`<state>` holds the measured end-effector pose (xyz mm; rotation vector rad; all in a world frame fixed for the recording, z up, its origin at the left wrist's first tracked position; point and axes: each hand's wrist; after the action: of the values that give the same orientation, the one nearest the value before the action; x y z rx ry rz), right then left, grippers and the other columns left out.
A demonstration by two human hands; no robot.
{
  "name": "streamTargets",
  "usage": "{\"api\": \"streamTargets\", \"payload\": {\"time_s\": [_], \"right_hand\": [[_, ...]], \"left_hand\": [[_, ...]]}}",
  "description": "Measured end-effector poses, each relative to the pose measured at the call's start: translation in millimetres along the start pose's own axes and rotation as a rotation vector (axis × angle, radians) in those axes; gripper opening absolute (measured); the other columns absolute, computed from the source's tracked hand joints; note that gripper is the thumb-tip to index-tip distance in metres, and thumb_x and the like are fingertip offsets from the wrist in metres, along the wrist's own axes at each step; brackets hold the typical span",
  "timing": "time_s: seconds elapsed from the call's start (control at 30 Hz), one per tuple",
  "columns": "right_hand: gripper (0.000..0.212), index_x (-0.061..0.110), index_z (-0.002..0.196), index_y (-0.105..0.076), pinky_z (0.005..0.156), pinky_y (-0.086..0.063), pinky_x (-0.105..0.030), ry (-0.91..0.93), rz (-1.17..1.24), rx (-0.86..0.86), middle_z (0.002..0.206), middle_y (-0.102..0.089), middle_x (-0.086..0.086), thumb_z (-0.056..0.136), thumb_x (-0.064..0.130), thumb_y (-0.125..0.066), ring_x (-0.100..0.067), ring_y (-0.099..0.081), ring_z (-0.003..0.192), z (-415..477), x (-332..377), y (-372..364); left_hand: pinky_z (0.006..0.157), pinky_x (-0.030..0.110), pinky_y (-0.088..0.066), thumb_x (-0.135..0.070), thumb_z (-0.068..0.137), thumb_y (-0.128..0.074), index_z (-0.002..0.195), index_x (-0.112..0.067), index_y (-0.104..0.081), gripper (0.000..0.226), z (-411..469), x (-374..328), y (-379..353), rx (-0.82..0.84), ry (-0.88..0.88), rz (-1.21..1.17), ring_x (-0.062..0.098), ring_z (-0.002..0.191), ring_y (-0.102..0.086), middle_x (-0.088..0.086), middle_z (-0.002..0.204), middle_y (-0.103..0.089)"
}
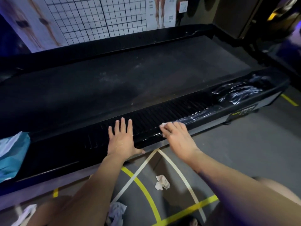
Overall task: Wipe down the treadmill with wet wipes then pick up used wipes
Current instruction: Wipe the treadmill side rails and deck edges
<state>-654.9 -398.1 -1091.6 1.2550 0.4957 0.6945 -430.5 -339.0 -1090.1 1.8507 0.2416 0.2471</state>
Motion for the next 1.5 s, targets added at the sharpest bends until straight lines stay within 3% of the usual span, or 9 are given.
{"api": "streamTargets", "payload": {"time_s": [0.13,0.3,0.57,0.67,0.73,0.87,1.1,1.27,1.5], "right_hand": [[0.047,0.011,0.115,-0.074,0.077,-0.048,-0.040,-0.272,-0.002,-0.066,0.100,-0.068,-0.001,0.070,-0.001,-0.082,-0.030,-0.056,0.088,0.3,-33.7,8.7],[0.043,0.006,0.117,-0.073,0.069,-0.054,-0.041,-0.282,0.044,-0.113,0.087,-0.068,-0.003,0.075,-0.003,-0.077,-0.029,-0.055,0.082,8.8,-25.1,16.7],[0.052,0.010,0.129,-0.067,0.076,-0.057,-0.034,0.149,0.111,0.023,0.114,-0.066,-0.001,0.077,0.001,-0.072,-0.025,-0.060,0.098,4.7,27.5,6.1],[0.016,0.025,0.103,-0.072,0.084,-0.048,-0.040,0.029,0.114,0.133,0.101,-0.067,0.007,0.091,0.031,-0.063,-0.016,-0.061,0.096,-1.1,7.0,2.3],[0.025,0.022,0.092,-0.070,0.084,-0.042,-0.039,-0.079,0.234,0.122,0.096,-0.068,0.004,0.087,0.045,-0.061,-0.013,-0.059,0.088,-4.2,-17.7,1.5],[0.020,0.013,0.101,-0.079,0.081,-0.033,-0.010,-0.208,0.111,0.005,0.105,-0.066,-0.001,0.096,0.019,-0.060,-0.005,-0.041,0.092,-7.0,-58.3,8.6],[0.037,0.006,0.107,-0.078,0.074,-0.053,-0.036,-0.293,0.134,-0.160,0.096,-0.068,-0.003,0.073,-0.011,-0.078,-0.027,-0.053,0.089,13.9,-40.8,22.8],[0.062,0.009,0.126,-0.070,0.084,-0.058,-0.034,-0.052,0.254,-0.021,0.110,-0.072,-0.001,0.069,-0.015,-0.073,-0.023,-0.061,0.104,22.9,14.1,6.4],[0.057,0.013,0.129,-0.069,0.084,-0.058,-0.032,-0.174,0.346,0.008,0.117,-0.073,0.001,0.079,-0.014,-0.063,-0.013,-0.057,0.110,26.3,-3.4,-8.3]], "left_hand": [[0.127,0.057,0.001,-0.091,0.062,-0.067,0.162,-0.017,0.018,0.151,0.1,0.8,0.4,0.005,-0.001,0.005,0.034,0.158,0.012,0.012,0.171,0.015],[0.127,0.057,0.000,-0.090,0.062,-0.069,0.162,-0.018,0.018,0.151,-0.2,1.0,0.7,0.001,-0.001,0.000,0.034,0.158,0.013,0.012,0.171,0.016],[0.127,0.057,0.000,-0.089,0.064,-0.068,0.162,-0.018,0.018,0.149,0.7,-0.8,0.5,-0.005,0.008,0.000,0.034,0.158,0.012,0.013,0.171,0.016],[0.127,0.058,-0.001,-0.090,0.063,-0.068,0.162,-0.017,0.017,0.149,-1.1,0.2,1.1,-0.013,-0.001,-0.002,0.035,0.158,0.012,0.013,0.171,0.015],[0.127,0.058,-0.001,-0.090,0.063,-0.068,0.162,-0.017,0.017,0.149,-1.4,0.6,1.4,-0.011,-0.001,-0.003,0.035,0.158,0.012,0.014,0.171,0.015],[0.127,0.058,-0.001,-0.090,0.063,-0.067,0.162,-0.017,0.019,0.150,-0.2,1.1,1.3,-0.001,-0.006,-0.002,0.035,0.158,0.013,0.014,0.171,0.016],[0.127,0.057,0.003,-0.089,0.065,-0.068,0.161,-0.017,0.020,0.149,-0.4,1.9,0.7,-0.005,-0.005,-0.024,0.035,0.158,0.015,0.014,0.171,0.018],[0.127,0.056,0.003,-0.088,0.066,-0.067,0.162,-0.018,0.018,0.146,0.7,1.0,-0.8,-0.017,0.003,-0.021,0.034,0.158,0.015,0.013,0.171,0.017],[0.127,0.057,0.001,-0.088,0.066,-0.068,0.162,-0.018,0.017,0.146,1.6,1.6,-2.8,-0.031,-0.003,-0.023,0.035,0.158,0.013,0.013,0.171,0.015]]}}
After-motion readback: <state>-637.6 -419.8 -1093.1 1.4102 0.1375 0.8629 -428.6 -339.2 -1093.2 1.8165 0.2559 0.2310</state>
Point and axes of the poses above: each hand's wrist, its own z-axis towards the middle knuckle, its own y-axis out of the back of the hand, x = y × z
